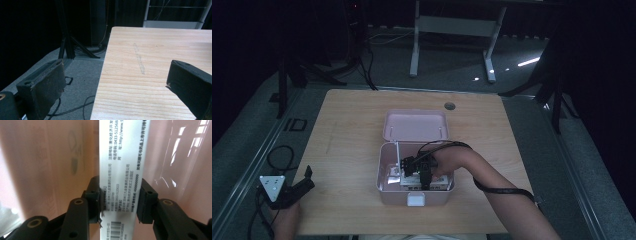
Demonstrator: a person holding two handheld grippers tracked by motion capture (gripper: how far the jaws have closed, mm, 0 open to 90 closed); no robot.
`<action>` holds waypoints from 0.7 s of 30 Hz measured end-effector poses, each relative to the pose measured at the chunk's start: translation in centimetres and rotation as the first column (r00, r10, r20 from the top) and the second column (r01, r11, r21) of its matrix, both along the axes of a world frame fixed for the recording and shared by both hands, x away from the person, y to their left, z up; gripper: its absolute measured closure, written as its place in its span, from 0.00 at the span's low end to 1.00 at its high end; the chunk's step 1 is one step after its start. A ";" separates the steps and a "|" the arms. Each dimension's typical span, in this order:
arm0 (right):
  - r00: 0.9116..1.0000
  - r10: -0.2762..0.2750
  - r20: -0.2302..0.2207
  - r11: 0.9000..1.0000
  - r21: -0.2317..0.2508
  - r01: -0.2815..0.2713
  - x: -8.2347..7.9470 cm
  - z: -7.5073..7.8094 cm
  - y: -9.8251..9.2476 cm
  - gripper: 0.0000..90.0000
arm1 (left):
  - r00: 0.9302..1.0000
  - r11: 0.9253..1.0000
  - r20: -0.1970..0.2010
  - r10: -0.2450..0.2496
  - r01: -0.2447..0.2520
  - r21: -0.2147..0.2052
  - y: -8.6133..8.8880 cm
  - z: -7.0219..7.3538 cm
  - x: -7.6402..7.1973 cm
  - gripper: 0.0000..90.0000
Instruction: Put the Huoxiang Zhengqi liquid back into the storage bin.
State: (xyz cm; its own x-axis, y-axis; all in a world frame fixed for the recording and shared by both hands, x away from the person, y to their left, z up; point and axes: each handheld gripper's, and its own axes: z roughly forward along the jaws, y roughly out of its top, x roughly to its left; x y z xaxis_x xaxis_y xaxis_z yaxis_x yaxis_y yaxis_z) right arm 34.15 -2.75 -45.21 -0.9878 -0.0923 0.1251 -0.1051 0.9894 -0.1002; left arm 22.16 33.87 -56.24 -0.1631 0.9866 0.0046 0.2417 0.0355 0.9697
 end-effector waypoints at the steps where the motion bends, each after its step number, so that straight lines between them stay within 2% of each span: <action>1: 1.000 -0.003 -0.002 1.000 0.012 0.003 0.0 0.5 -0.1 0.63 | 1.000 1.000 0.000 0.000 0.000 0.000 0.0 0.0 0.0 0.03; 5: 1.000 0.002 -0.003 0.999 0.035 -0.002 -0.1 1.9 -0.5 0.61 | 1.000 1.000 0.000 0.000 0.000 0.000 0.0 0.0 0.0 0.03; 8: 1.000 -0.001 0.013 0.999 0.053 0.001 0.0 3.2 -1.1 0.61 | 1.000 1.000 0.002 0.001 -0.001 -0.001 0.0 0.0 0.0 0.03; 13: 0.999 -0.035 0.039 0.993 0.114 0.030 0.4 5.8 -2.7 0.57 | 1.000 1.000 0.001 0.000 0.000 0.000 0.0 0.0 0.0 0.03; 17: 0.995 -0.066 0.078 0.983 0.175 0.052 1.0 7.7 -4.6 0.52 | 1.000 1.000 0.000 0.001 -0.001 0.000 0.0 0.0 0.0 0.03; 20: 0.987 -0.094 0.128 0.970 0.234 0.062 1.4 8.8 -6.3 0.48 | 1.000 1.000 0.001 0.001 -0.001 0.000 0.0 0.0 0.0 0.03; 21: 0.985 -0.113 0.130 0.963 0.257 0.077 1.5 9.0 -6.9 0.44 | 1.000 1.000 0.001 0.001 -0.001 0.001 0.0 0.0 0.0 0.03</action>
State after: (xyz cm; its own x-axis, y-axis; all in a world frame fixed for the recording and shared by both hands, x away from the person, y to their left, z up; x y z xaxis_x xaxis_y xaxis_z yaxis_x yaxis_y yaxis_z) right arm 35.67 -9.64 -36.19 -0.9994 -0.0076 -0.0325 -0.0122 0.9894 0.1447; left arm 22.15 33.85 -56.23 -0.1643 0.9864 0.0052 0.2406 0.0349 0.9700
